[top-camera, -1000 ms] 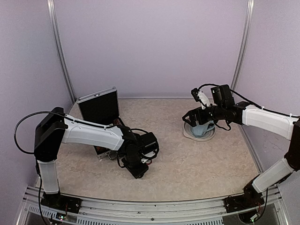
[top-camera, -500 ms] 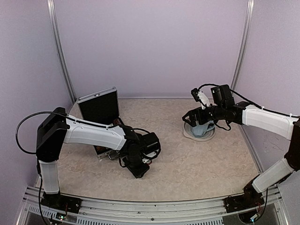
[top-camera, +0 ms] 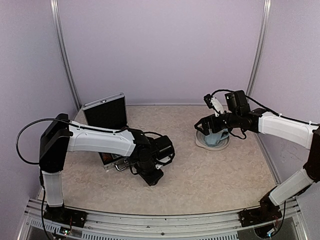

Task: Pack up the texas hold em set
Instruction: Pick up the poker chip from the pile of poker chips.

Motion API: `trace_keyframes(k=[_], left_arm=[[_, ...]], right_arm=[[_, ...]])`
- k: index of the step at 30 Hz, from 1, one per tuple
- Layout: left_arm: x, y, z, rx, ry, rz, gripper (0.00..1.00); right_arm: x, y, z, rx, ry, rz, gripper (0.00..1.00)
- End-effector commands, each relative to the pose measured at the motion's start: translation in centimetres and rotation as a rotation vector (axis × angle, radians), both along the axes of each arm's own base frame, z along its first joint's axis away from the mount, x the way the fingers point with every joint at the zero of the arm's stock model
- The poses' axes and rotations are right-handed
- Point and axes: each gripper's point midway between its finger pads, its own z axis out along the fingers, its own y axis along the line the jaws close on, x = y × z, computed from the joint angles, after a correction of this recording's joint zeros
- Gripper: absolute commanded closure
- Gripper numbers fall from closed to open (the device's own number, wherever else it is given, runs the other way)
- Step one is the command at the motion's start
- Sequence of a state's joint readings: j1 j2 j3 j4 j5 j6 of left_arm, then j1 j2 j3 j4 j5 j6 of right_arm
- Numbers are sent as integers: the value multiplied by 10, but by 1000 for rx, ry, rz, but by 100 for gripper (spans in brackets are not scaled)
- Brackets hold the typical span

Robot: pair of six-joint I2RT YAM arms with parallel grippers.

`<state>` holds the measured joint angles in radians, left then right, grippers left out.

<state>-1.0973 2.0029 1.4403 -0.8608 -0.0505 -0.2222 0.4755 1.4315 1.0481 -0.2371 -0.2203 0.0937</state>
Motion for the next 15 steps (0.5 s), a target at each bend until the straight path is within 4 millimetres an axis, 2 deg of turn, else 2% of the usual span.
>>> trace_keyframes(k=[1, 8, 15], left_arm=[[15, -9, 7, -16, -29, -8, 58], [38, -20, 9, -38, -52, -7, 57], [54, -29, 1, -34, -62, -9, 57]], right_arm=[[4, -3, 3, -6, -7, -4, 1], [4, -3, 6, -6, -9, -6, 1], [4, -4, 5, -10, -7, -6, 1]])
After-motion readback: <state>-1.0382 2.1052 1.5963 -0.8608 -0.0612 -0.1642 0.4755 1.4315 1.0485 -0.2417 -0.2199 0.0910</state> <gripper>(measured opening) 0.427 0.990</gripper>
